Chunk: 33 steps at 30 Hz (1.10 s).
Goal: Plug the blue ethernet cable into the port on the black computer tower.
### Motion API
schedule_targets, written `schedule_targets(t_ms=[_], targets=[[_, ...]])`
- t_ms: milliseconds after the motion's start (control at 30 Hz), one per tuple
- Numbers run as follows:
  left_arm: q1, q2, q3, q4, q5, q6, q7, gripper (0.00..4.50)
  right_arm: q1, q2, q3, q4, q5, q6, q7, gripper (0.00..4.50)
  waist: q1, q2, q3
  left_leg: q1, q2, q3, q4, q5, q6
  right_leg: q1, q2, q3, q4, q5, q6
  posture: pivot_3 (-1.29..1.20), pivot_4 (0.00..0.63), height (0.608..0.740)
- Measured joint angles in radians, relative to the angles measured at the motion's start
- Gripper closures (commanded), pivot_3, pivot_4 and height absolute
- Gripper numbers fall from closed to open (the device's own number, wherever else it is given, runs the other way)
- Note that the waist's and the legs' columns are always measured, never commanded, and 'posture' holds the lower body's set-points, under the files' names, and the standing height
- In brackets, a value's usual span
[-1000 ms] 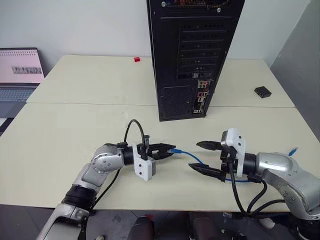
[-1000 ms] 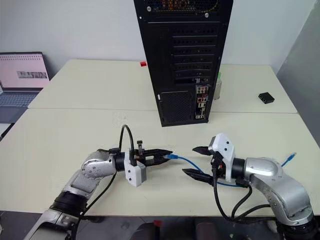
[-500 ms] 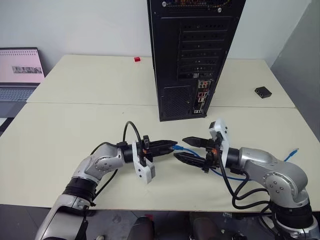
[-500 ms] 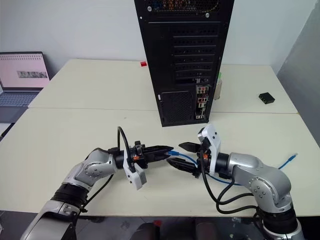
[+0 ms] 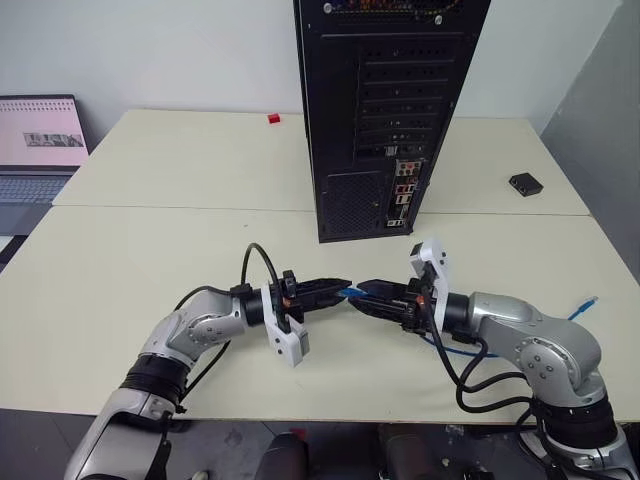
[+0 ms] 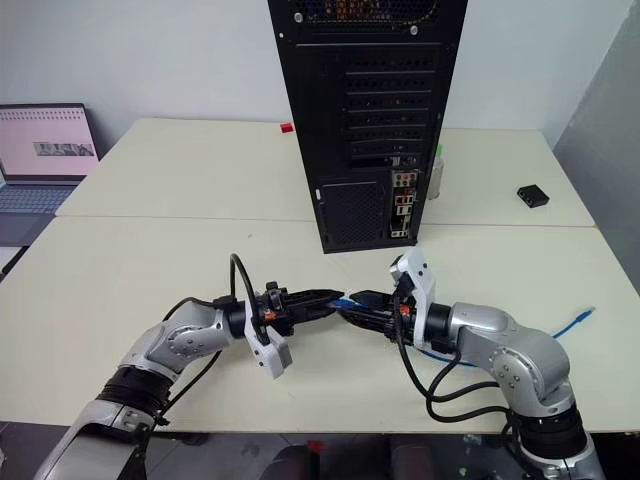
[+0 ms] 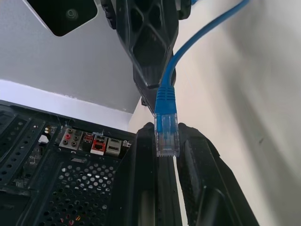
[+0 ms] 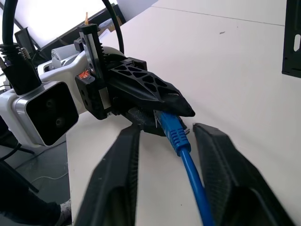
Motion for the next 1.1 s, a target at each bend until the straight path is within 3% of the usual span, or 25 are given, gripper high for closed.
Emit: schedule_targets(t_ms=[133, 533, 600, 833, 1100], targets=[[0.001, 0.005, -0.005, -0.002, 0.017, -0.004, 0.022, 4.19, 0.000, -0.002, 0.003, 0.006, -0.004, -0.006, -0.007, 4.47, 0.000, 0.000, 0.000, 0.000, 0.000, 0.000, 0.000, 0.000, 0.000, 0.000, 0.000, 0.000, 0.000, 0.000, 0.000, 0.00, 0.150, 0.740], [0.000, 0.005, -0.006, -0.002, 0.067, -0.003, 0.086, 4.19, -0.008, -0.009, 0.003, 0.011, -0.001, -0.007, -0.007, 4.50, 0.000, 0.000, 0.000, 0.000, 0.000, 0.000, 0.000, 0.000, 0.000, 0.000, 0.000, 0.000, 0.000, 0.000, 0.000, 0.00, 0.150, 0.740], [0.000, 0.005, -0.007, -0.003, 0.069, -0.003, 0.091, 4.19, -0.008, -0.009, 0.002, 0.011, 0.002, -0.006, -0.007, 3.85, 0.000, 0.000, 0.000, 0.000, 0.000, 0.000, 0.000, 0.000, 0.000, 0.000, 0.000, 0.000, 0.000, 0.000, 0.000, 0.00, 0.150, 0.740], [0.000, 0.007, -0.015, -0.003, 0.071, 0.002, 0.103, 4.19, -0.008, -0.004, -0.010, 0.011, 0.041, 0.007, -0.008, 2.35, 0.000, 0.000, 0.000, 0.000, 0.000, 0.000, 0.000, 0.000, 0.000, 0.000, 0.000, 0.000, 0.000, 0.000, 0.000, 0.00, 0.150, 0.740], [-0.001, 0.011, -0.025, -0.013, 0.071, 0.003, 0.103, 4.19, -0.003, -0.014, -0.010, 0.019, 0.041, 0.015, -0.017, 2.33, 0.000, 0.000, 0.000, 0.000, 0.000, 0.000, 0.000, 0.000, 0.000, 0.000, 0.000, 0.000, 0.000, 0.000, 0.000, 0.00, 0.150, 0.740]])
